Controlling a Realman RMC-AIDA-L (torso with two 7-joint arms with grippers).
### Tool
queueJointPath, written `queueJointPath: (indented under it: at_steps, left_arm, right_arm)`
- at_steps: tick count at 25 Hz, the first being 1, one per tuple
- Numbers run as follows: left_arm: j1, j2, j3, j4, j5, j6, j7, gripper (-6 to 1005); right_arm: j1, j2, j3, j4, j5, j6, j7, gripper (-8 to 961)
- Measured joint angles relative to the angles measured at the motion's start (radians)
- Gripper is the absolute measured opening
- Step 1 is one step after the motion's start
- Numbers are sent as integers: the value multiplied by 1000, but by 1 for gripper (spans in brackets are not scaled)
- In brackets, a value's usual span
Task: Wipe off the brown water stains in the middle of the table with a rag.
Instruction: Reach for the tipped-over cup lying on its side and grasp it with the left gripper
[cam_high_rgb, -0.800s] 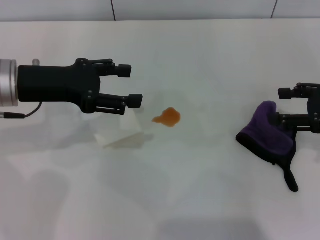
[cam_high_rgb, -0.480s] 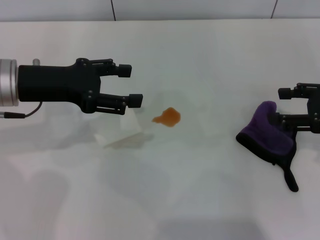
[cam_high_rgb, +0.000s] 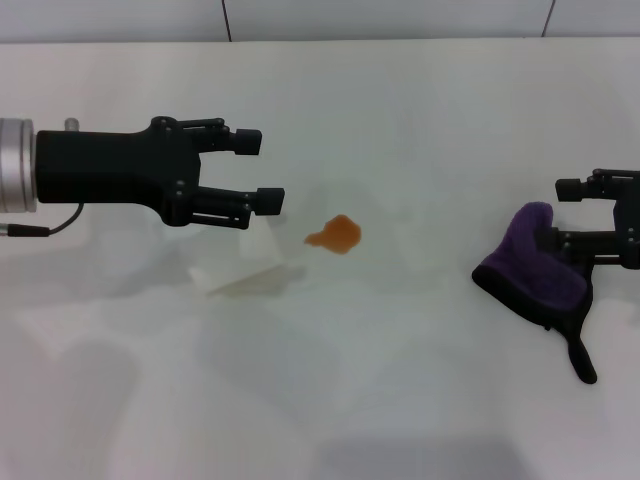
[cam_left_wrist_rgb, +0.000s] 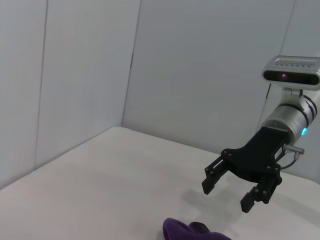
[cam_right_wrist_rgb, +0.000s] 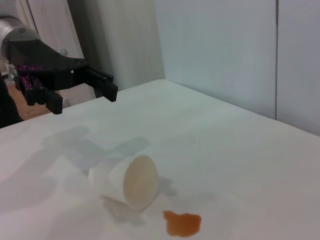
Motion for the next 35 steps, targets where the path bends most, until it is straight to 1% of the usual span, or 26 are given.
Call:
queueJointPath:
  at_steps: [6,14,18,21,29,33,35]
  left_arm:
    - [0,1,1,-9,5,-5,-26,874]
    - [-38,2,2,-101,61,-9,-109,874]
    - [-78,2,1,-153,136,-21,-140,874]
    - [-113,3,2,-168,205,-30,-155,874]
    - [-209,30,1,-170,393,-41,-196,874]
    - [-254,34,2,-170,488,-59,-209,874]
    - [-266,36,2,-169,506,-63,-209,874]
  right_arm:
    - [1,0,0,4,0,2,0,740]
    - [1,0,-3,4,0,3,0,740]
    - [2,0,-9,4,0,6,0,741]
    - [3,0,-11,4,0,9,0,741]
    - [3,0,-11,4,5,12,0,741]
    - [3,1,-11,4,9,14,0,741]
    - [3,1,-11,7,10,20,0,741]
